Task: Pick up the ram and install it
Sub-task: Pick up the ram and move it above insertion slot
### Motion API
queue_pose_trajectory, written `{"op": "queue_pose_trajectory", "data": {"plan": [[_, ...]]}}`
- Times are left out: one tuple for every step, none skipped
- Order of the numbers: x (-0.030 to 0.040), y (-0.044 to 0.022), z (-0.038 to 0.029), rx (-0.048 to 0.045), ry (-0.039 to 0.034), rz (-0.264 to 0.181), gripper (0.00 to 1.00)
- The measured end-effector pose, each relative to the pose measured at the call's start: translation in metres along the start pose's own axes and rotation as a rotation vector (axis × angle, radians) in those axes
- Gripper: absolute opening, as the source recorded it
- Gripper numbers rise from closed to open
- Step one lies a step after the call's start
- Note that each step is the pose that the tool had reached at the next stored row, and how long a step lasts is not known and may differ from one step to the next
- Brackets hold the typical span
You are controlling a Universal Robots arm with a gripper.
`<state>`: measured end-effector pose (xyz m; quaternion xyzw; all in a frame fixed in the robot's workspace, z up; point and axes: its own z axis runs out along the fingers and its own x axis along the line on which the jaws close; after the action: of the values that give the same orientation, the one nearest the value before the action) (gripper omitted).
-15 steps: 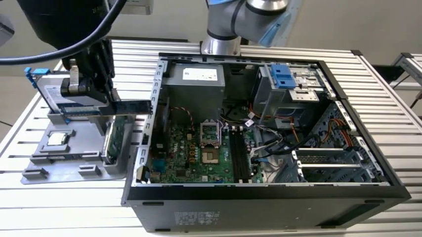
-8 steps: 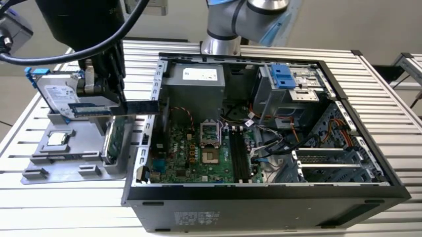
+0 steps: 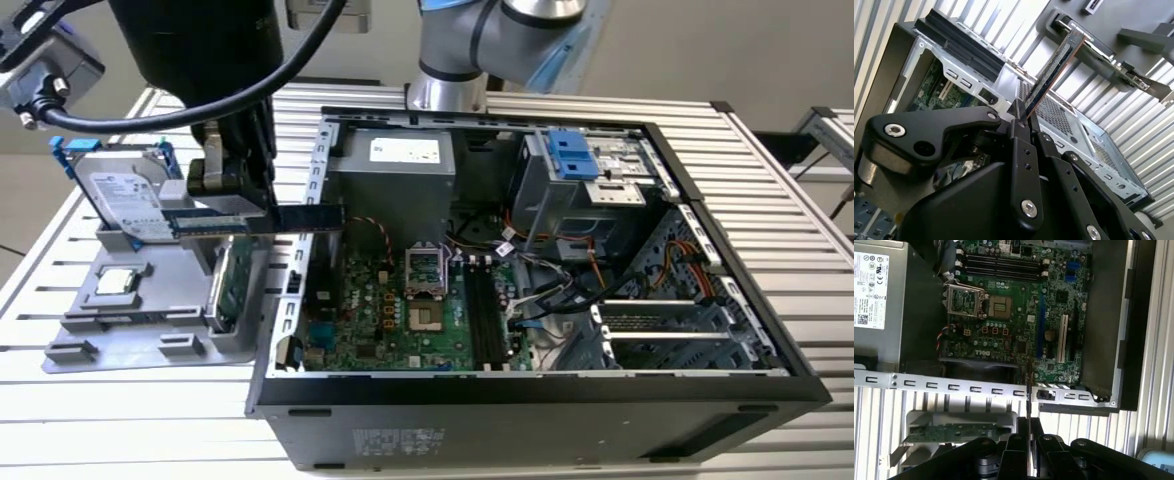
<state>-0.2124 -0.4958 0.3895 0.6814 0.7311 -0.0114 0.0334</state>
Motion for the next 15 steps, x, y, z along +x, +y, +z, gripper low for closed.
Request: {"op": "queue_pose_trajectory", "data": {"plan": [[-0.0002, 0.0024, 0.0001, 0.0, 0.0, 0.0, 0.0], [-0.0003, 0.0048, 0.0002, 0.0, 0.0, 0.0, 0.0], [-0.0005, 0.0075, 0.0002, 0.0001, 0.0, 0.0, 0.0], [-0.0007, 0.01, 0.0003, 0.0, 0.0, 0.0, 0.0], [-0.0009, 0.0127, 0.0004, 0.0001, 0.0, 0.0, 0.0], [-0.0011, 0.0154, 0.0005, 0.0, 0.0001, 0.0, 0.0], [-0.0013, 0.0184, 0.0006, 0.0002, 0.0, 0.0, 0.0], [-0.0015, 0.0212, 0.0007, 0.0003, 0.0, 0.0, 0.0], [-0.0017, 0.0241, 0.0008, 0.0003, 0.0, 0.0, 0.0], [-0.0019, 0.0269, 0.0009, 0.0004, 0.0, 0.0, 0.0], [-0.0021, 0.0298, 0.001, 0.0005, 0.0, 0.0, 0.0], [-0.0023, 0.0329, 0.0011, 0.0006, 0.0, 0.0, 0.0], [-0.0025, 0.0357, 0.0012, 0.0006, 0.0, 0.0, 0.0], [-0.0027, 0.0388, 0.0013, 0.0007, 0.0, 0.0, 0.0], [-0.0029, 0.0417, 0.0014, 0.0008, 0.0001, 0.0, 0.0]]}}
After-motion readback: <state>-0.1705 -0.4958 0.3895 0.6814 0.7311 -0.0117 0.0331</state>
